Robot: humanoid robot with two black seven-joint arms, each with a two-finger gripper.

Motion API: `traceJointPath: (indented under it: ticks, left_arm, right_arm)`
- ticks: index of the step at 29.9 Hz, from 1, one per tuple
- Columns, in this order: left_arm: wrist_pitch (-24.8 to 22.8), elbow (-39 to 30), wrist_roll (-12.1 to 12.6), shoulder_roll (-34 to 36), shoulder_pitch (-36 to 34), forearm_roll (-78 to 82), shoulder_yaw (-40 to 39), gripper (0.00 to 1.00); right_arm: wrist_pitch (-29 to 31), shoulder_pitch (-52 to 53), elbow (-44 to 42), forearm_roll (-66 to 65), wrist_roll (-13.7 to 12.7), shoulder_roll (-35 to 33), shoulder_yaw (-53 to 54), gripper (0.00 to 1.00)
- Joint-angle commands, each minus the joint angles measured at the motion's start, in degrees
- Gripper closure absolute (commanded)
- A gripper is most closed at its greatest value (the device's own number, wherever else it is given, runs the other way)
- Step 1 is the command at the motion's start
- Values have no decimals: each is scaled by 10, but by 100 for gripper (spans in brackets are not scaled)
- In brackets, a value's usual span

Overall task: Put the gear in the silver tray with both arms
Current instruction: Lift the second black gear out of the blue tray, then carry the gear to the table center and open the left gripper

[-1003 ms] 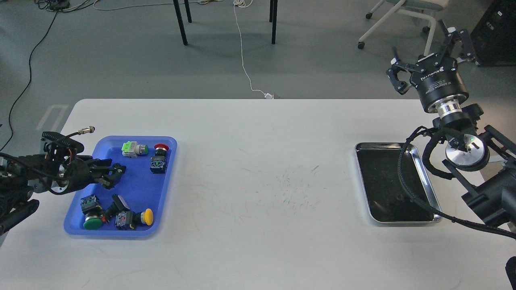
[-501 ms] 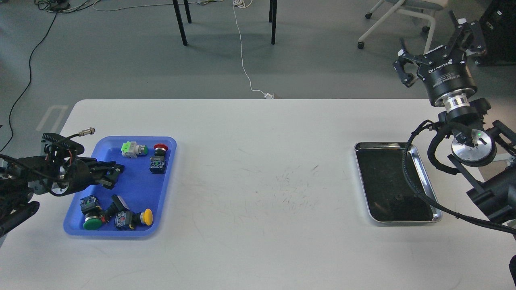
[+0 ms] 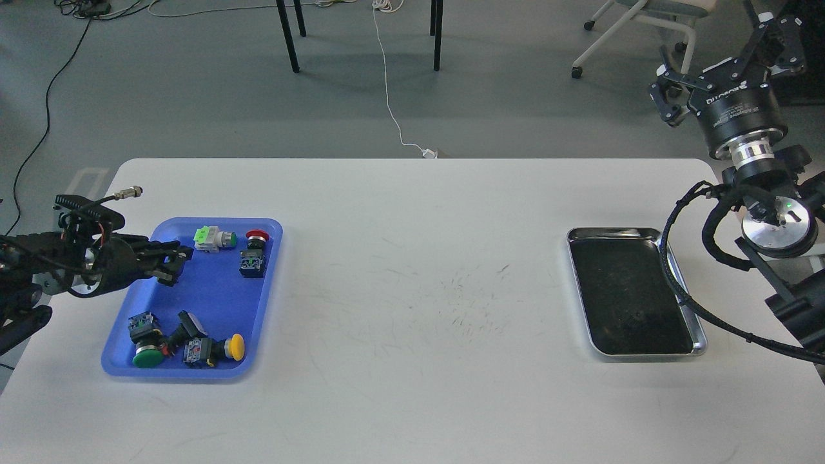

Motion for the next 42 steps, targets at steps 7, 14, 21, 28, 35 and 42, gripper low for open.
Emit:
traceJointPath:
  ticks: [7,14,21,28,35,42]
  left_arm:
    - [-6,-96,5,48,-49,-1,-2,86]
    - [-29,-164,8,51,-101,-1,-2,85]
    - [-54,-232,29,36,-140,4,-2,85]
    - [-80,-249,39,-21,-164,7,-1,85]
    - [-109,-257,57,-106,-174,45,0,85]
    - [-117,-252,66,-193,-163,95,2,86]
  right_arm:
    - [-1,-2,6,0,0,-10,0,1]
    - [26,1,32,-2,-3,-49,-45,1]
    - [27,2,32,-4,-14,-56,-64,1]
    - [24,2,32,-4,-13,-56,-55,1]
    - [14,2,28,-3,-13,-61,-33,1]
    - [10,1,18,-2,-16,-83,-22,1]
